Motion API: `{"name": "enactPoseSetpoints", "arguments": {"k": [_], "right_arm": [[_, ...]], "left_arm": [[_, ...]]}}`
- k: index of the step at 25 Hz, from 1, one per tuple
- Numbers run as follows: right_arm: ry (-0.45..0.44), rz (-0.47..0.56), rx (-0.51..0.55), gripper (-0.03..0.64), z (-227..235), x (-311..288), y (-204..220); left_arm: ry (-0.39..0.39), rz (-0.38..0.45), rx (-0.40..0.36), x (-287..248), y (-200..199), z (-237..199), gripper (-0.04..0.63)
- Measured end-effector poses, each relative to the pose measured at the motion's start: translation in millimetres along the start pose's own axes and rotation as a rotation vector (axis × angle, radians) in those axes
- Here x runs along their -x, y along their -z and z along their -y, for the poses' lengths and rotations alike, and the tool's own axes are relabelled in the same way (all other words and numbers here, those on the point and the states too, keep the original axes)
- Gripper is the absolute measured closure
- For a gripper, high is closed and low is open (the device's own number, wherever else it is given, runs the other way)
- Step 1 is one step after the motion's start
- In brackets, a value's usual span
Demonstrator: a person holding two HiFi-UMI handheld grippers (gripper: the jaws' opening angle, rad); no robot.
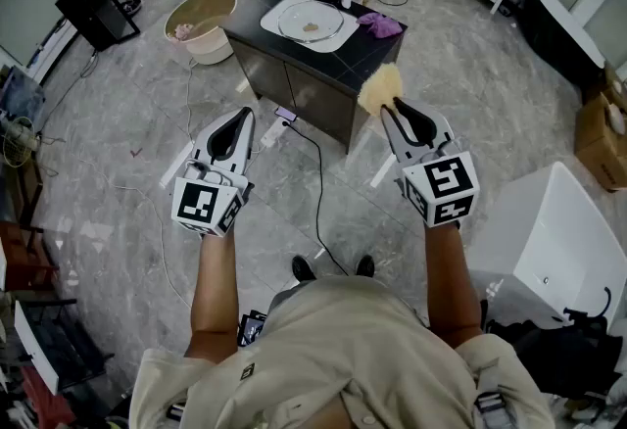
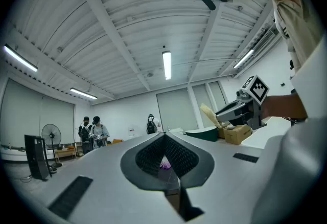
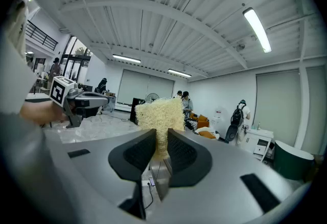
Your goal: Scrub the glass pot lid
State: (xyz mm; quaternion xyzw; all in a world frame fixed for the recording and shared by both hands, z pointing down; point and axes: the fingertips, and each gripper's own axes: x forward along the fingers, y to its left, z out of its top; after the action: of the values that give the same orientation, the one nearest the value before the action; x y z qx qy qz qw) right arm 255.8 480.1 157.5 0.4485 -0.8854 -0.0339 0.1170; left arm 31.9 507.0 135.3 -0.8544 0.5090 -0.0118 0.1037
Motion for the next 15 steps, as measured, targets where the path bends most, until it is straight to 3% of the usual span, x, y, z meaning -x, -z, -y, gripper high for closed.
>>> {"name": "enactPoseSetpoints", "arguments": {"k": [15], "right_arm": [[0.004, -0.010, -0.015, 0.537, -22.5, -17.0, -1.8]], "left_arm": [[0.013, 0.002, 0.009, 10.6, 10.3, -22.6, 0.581]]}}
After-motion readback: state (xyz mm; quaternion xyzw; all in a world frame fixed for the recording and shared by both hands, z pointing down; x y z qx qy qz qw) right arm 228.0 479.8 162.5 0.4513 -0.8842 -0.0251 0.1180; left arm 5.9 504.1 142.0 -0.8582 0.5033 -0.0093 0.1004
